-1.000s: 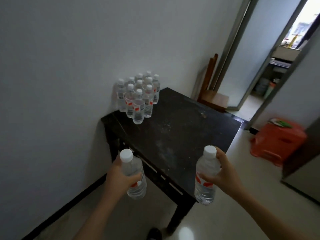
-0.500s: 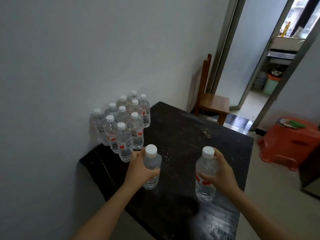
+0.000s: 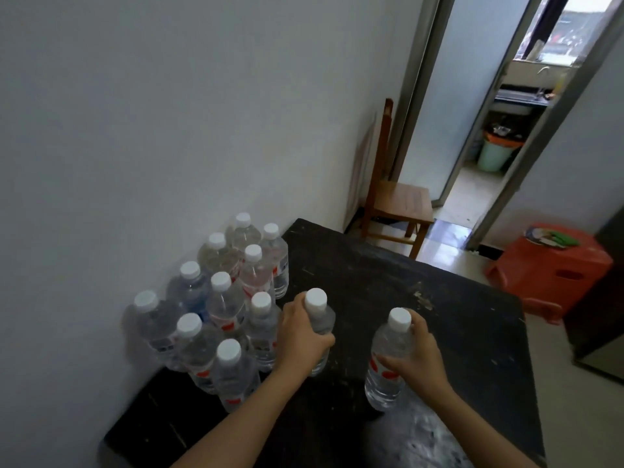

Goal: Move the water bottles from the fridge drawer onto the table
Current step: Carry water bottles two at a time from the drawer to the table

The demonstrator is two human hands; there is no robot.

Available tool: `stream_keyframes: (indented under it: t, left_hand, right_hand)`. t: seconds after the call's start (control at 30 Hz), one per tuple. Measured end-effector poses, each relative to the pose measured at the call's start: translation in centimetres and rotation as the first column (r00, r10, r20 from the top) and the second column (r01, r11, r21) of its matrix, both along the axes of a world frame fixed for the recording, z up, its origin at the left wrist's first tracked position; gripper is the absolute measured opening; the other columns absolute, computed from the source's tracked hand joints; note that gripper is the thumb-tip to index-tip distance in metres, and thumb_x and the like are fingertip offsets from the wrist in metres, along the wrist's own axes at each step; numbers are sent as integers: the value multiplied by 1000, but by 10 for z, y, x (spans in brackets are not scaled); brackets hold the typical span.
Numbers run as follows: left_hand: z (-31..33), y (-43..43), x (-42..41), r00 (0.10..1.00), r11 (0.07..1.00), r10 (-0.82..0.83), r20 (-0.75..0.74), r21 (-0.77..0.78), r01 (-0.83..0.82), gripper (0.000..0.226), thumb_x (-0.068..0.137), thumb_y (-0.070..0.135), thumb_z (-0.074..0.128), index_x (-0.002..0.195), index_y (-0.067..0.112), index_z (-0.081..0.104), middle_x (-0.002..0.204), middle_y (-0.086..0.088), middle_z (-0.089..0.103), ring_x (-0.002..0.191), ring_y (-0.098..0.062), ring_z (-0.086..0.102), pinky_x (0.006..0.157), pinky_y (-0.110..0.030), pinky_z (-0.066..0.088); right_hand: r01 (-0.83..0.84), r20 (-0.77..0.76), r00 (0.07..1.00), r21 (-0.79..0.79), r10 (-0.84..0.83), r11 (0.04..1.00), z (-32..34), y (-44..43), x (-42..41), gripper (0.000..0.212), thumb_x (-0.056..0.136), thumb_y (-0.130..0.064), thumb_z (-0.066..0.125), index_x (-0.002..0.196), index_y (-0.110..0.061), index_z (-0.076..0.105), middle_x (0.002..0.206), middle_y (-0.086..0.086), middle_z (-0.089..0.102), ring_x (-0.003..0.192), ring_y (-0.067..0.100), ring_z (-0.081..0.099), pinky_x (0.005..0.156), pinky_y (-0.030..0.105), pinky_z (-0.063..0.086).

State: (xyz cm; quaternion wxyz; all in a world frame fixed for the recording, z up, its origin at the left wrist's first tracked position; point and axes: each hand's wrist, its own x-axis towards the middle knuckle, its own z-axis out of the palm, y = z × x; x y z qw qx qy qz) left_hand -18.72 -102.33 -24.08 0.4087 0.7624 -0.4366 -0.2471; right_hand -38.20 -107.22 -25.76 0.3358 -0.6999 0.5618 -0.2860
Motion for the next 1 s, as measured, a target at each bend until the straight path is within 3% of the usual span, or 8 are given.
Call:
stream_keyframes:
  t: [0.07,0.2,0.33,0.47,0.63,0.8,1.0]
  left_hand:
    - [-2,-22,9,994,992,110,-26,-53,-111,78,61,14,77,129,20,38,123,-3,48,117,-21,45,98,-30,37]
    - [-6,-46,1,966,964,257,-37,-67,-259,80,67,5,73,136,15,35,131,-7,45,125,-22,39,107,-30,27]
    - [-17,-68,5,911,903,404,-78,-123,-411,62,68,1,72,124,9,47,119,-12,54,116,-27,49,99,-32,34]
    - [-23,-80,12,878,861,476,-49,-176,-476,45,70,4,72,110,8,53,109,-12,59,106,-29,55,92,-39,45]
    - [-18,-82,20,888,876,458,-48,-147,-460,39,75,6,68,110,11,52,110,-8,59,108,-25,55,96,-43,45]
    - [-4,-80,22,901,890,431,-45,-144,-433,54,78,-2,60,127,12,42,126,-7,52,121,-20,47,103,-33,38]
    - [15,-76,31,959,959,283,-27,-29,-283,41,84,0,52,123,13,45,127,-7,49,122,-21,45,102,-32,38]
  right_hand:
    - [42,6,999,6,-42,999,1,-25,28,93,56,-16,85,115,-56,26,114,-3,53,112,25,52,91,48,49]
    - [-1,28,1000,11,1,1000,2,-66,74,87,58,-8,84,129,-25,36,119,1,52,116,19,49,95,38,46]
    - [-141,-48,989,21,142,990,0,-106,115,76,59,-21,83,119,-34,39,121,-2,52,117,19,48,96,45,47]
    - [-226,-31,973,82,229,971,-2,-129,154,67,61,-18,83,114,-25,42,117,-2,53,110,13,48,92,33,46]
    - [-315,2,949,61,315,947,-10,-140,185,66,57,-37,81,108,-37,40,115,-5,54,111,16,52,94,40,47]
    - [-402,20,915,91,402,911,-10,-143,196,53,70,-34,75,116,-31,48,119,-3,57,111,14,52,96,41,46]
    - [-451,35,889,250,457,857,8,-137,184,54,87,-29,59,135,-16,38,133,8,50,117,17,49,90,26,40]
